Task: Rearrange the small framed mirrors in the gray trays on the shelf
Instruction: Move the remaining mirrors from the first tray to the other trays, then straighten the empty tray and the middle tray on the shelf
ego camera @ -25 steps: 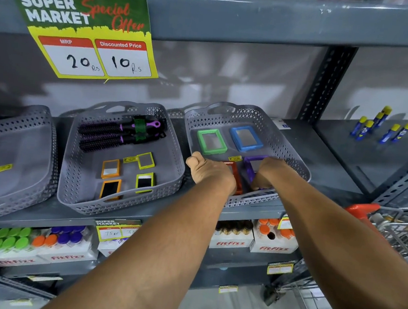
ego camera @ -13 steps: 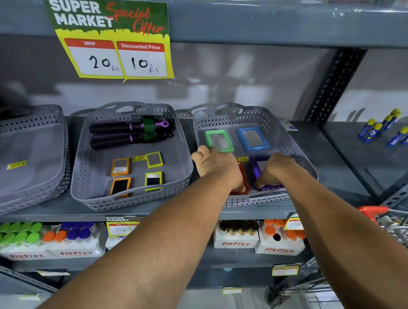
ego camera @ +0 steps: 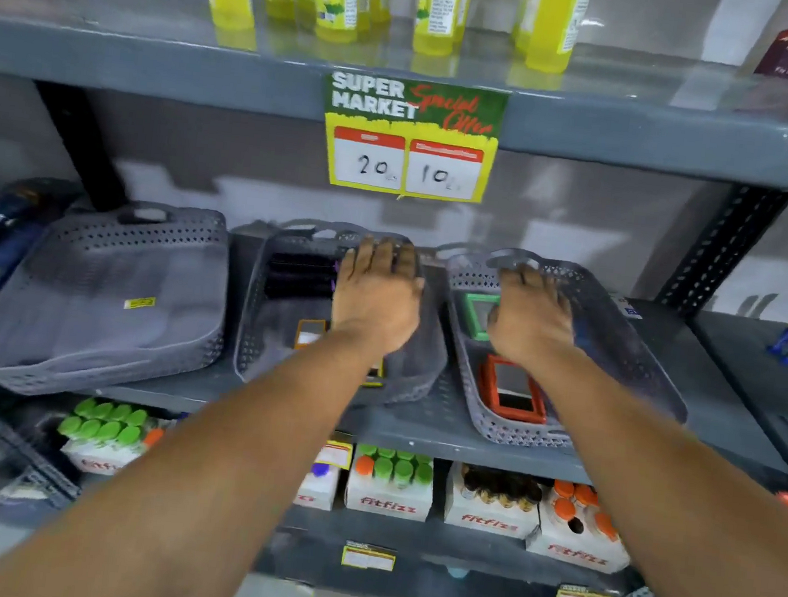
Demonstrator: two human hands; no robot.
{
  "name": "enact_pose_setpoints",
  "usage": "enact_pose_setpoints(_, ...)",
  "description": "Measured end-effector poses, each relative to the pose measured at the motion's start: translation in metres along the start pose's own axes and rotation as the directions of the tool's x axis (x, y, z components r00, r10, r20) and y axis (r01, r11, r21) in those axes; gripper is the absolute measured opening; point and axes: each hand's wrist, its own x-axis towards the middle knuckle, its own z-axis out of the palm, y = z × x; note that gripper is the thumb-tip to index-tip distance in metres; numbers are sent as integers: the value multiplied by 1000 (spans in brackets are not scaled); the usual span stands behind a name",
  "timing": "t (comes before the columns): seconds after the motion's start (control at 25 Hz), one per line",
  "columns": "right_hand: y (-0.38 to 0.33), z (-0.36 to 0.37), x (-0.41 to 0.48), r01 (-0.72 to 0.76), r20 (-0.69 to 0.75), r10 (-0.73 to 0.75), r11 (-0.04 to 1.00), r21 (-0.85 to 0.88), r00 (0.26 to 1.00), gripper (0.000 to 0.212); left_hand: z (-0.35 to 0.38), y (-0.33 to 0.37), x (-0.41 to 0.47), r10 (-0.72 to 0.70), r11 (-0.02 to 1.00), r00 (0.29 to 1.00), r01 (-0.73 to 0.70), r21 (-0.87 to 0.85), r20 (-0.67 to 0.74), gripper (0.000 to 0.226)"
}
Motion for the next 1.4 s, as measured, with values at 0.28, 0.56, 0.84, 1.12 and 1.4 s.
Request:
enact_pose_setpoints(0.28, -142, 33, -7, 418, -109, -408, 904, 90, 906, 42, -49, -209, -78, -206, 949, 974, 223, 221, -96, 63)
enact_pose_setpoints(0.56, -273, 65, -31, 731, 75, -743, 668, 140, 665, 44, -102, -328, -172, -297, 930, 917, 214, 297, 268, 99)
enact_pose_setpoints(0.84, -317, 88, -48, 746, 208, -733, 666, 25, 648, 29, -80, -377, -189, -295, 928, 899, 188, 322, 325, 37)
enact_pose_setpoints(1.12, -340, 81, -68, 748, 176, -747, 659, 74, 641, 42, -84, -409, -165, -200, 930, 927, 78, 359, 316, 45)
enact_pose_setpoints(1.4, -362, 84, -79, 727, 150, -735, 677, 112, 662, 44, -84, -432, -155, -208, 918, 926, 73, 389, 316, 47)
